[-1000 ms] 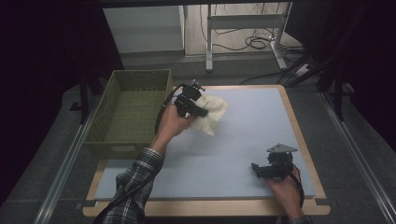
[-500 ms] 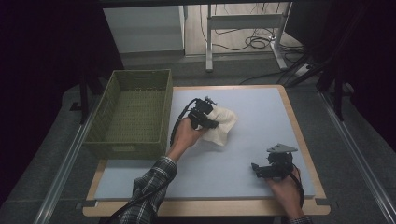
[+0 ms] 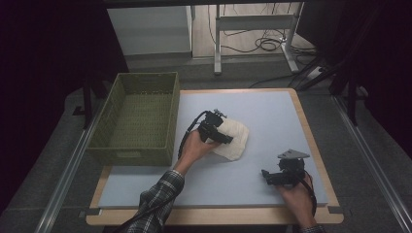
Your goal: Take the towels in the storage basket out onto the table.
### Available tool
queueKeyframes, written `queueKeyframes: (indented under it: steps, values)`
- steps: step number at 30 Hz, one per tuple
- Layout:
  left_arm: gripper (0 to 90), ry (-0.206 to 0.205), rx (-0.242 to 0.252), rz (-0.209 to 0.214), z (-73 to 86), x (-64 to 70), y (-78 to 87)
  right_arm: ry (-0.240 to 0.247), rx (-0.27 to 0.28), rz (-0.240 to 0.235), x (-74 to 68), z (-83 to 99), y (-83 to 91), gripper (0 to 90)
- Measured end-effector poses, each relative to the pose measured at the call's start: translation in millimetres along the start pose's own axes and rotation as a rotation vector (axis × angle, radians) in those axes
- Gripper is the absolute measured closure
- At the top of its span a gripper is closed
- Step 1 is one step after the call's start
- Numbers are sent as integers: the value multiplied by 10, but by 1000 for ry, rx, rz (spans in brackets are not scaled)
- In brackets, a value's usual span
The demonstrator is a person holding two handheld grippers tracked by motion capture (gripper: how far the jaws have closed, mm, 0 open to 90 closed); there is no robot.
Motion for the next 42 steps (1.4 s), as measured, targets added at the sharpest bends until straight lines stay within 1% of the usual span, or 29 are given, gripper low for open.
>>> queueKeyframes:
  steps: [1, 4, 8, 10, 12, 13, 14, 15, 16, 17, 18, 19, 20, 21, 22, 23, 24, 26, 28, 29, 32, 34, 35, 36, 38, 39, 40, 41, 42]
  values:
    - [318, -5, 3, 3, 10, 9, 35, 0, -1, 0, 2, 0, 0, 5]
    - [296, -5, 24, -5, 46, 33, 144, -1, -1, 0, 2, 0, 1, 6]
    - [299, -16, 46, -25, 153, 75, 309, 1, 0, -1, 5, -2, 4, 15]
    - [313, -23, 46, -35, 183, 89, 334, 4, 4, -3, 6, -3, 8, 28]
    - [340, -32, 51, -50, 247, 117, 374, 22, 17, -17, 2, -6, 25, 98]
    - [377, -35, 56, -57, 282, 129, 391, 37, 26, -39, -15, -16, 49, 185]
    - [399, -38, 62, -66, 317, 138, 409, 42, 24, -47, -23, -23, 57, 226]
    - [399, -36, 71, -73, 354, 147, 422, 42, 24, -47, -23, -23, 57, 226]
    - [433, -33, 81, -83, 433, 157, 435, 56, 26, -73, -36, -45, 65, 298]
    - [450, -33, 81, -83, 433, 157, 435, 51, 31, -96, -42, -60, 68, 327]
    - [450, -32, 84, -91, 474, 158, 436, 51, 31, -96, -42, -60, 68, 327]
    - [482, -29, 91, -107, 550, 151, 428, 37, 45, -148, -49, -102, 67, 390]
    - [497, -28, 96, -115, 584, 144, 417, 28, 54, -174, -54, -131, 64, 421]
    - [511, -28, 96, -115, 584, 144, 417, 28, 54, -174, -54, -131, 64, 421]
    - [511, -21, 100, -117, 614, 140, 401, 24, 61, -194, -55, -163, 59, 448]
    - [519, -17, 95, -126, 669, 120, 365, 28, 75, -231, -63, -238, 38, 498]
    - [521, -17, 95, -126, 669, 120, 365, 28, 75, -231, -63, -238, 38, 498]
    - [512, -6, 94, -135, 714, 101, 320, 46, 79, -274, -97, -361, -20, 537]
    - [498, 4, 92, -144, 758, 75, 268, 53, 79, -287, -119, -404, -45, 540]
    - [466, 8, 91, -148, 779, 61, 241, 79, 80, -299, -169, -492, -99, 539]
    - [416, 11, 95, -164, 837, 14, 165, 104, 87, -309, -212, -577, -161, 533]
    - [411, 25, 96, -171, 870, -8, 111, 123, 73, -304, -243, -649, -247, 518]
    - [419, 21, 93, -184, 891, -37, 60, 156, 51, -288, -269, -695, -362, 522]
    - [432, 16, 111, -194, 893, -41, 54, 176, 37, -280, -282, -707, -421, 525]
    - [484, 8, 117, -202, 889, -48, 46, 220, 17, -267, -316, -720, -520, 609]
    - [521, 8, 117, -202, 889, -48, 46, 220, 17, -267, -316, -720, -520, 609]
    - [521, 7, 120, -201, 886, -50, 44, 240, 5, -265, -335, -719, -562, 668]
    - [611, 9, 131, -197, 885, -50, 41, 250, 6, -286, -363, -719, -613, 828]
    - [679, 9, 131, -197, 885, -50, 41, 250, 6, -286, -363, -719, -613, 828]
Point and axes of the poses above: each handheld gripper's, and its own axes: y roughly backward along the jaws, z roughly out of its underside, x roughly to its right, the point moved 4 cm from there along -y, roughly forward along the jaws, and after that the axes turned 3 degrees about x, right-handed, at the moved point
